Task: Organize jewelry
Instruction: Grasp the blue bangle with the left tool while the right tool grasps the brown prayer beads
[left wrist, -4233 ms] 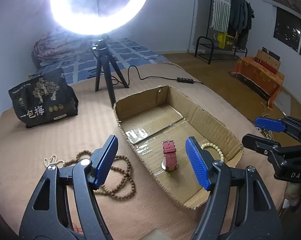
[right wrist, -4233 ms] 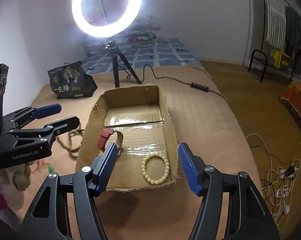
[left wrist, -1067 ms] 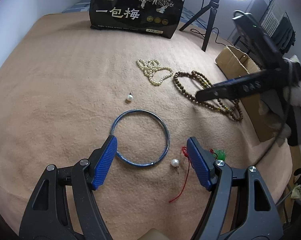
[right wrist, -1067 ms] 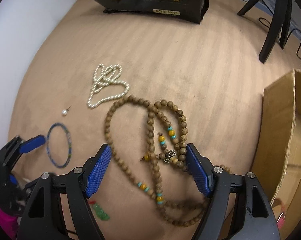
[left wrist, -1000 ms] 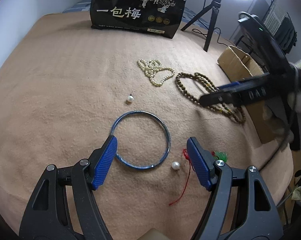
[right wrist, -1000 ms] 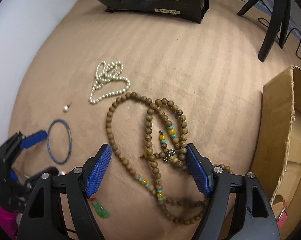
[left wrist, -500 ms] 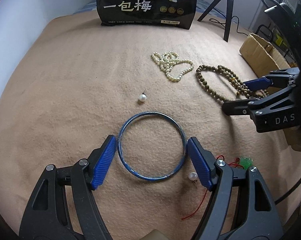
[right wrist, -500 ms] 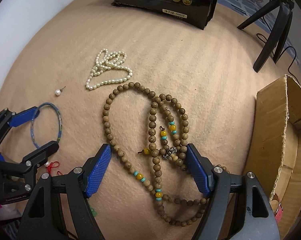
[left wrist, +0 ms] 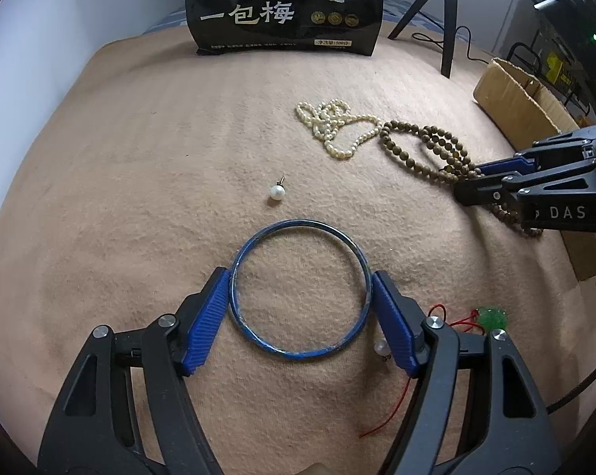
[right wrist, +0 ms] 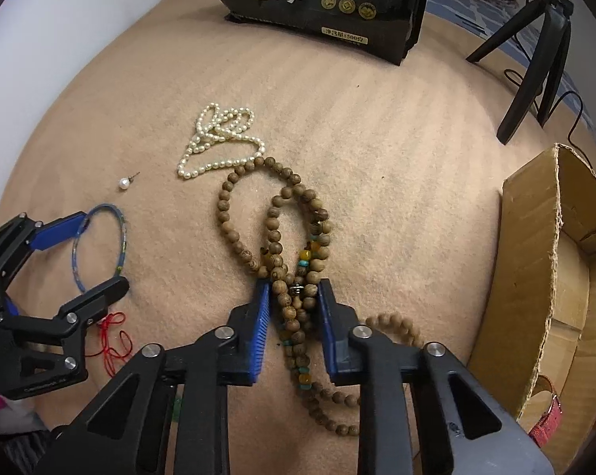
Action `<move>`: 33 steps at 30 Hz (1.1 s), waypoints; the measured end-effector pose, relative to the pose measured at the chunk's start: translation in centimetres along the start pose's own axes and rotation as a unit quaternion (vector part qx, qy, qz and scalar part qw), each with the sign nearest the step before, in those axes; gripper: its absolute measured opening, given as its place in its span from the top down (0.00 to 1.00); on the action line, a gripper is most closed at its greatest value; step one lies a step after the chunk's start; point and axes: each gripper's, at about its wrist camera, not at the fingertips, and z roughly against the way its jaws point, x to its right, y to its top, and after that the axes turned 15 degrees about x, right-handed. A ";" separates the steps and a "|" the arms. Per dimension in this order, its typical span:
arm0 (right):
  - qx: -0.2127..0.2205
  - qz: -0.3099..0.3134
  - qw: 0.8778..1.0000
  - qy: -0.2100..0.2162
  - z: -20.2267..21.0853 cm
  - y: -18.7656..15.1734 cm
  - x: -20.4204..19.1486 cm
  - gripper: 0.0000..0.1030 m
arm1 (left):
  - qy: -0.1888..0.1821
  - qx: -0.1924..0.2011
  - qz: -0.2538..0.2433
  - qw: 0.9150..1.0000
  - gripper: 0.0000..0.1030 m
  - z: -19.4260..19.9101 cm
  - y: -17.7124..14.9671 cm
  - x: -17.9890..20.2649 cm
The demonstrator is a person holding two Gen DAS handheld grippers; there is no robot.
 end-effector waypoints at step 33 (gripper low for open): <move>0.166 -0.029 0.986 0.007 15.9 1.8 0.3 0.90 | -0.012 0.110 0.035 0.993 0.29 11.5 3.5 -0.9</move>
